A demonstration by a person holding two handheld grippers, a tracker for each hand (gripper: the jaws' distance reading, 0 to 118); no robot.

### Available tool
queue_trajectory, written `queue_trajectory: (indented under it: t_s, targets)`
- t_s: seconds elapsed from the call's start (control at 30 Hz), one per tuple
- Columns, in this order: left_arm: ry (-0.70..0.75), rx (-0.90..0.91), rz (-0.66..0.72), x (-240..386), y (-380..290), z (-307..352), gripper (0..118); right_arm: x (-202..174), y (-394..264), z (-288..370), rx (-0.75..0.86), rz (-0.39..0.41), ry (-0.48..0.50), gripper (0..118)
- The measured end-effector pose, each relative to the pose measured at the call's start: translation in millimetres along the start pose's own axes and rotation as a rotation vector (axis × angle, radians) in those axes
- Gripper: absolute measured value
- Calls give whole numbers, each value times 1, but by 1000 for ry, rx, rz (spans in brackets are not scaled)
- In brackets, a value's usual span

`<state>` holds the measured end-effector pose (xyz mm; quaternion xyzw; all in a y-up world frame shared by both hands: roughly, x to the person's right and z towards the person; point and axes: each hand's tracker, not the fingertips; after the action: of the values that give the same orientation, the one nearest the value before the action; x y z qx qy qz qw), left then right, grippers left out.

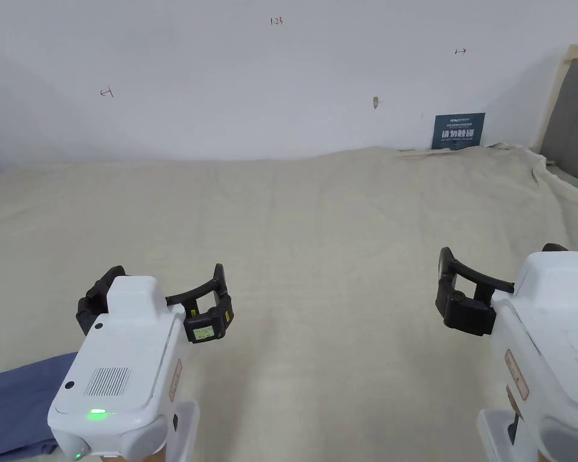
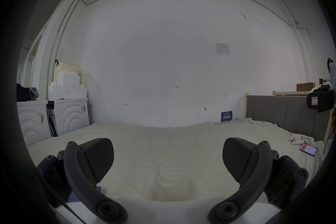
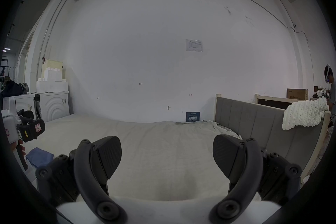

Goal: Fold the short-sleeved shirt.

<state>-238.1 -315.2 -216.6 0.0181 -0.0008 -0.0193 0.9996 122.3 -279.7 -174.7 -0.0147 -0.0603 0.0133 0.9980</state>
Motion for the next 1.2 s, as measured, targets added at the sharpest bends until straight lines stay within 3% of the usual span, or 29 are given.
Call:
queue_trajectory:
  t_s: [1.2]
  targets:
    - [8,14,-8,-4,4,0,118,-4,2,0,8,9,1,103]
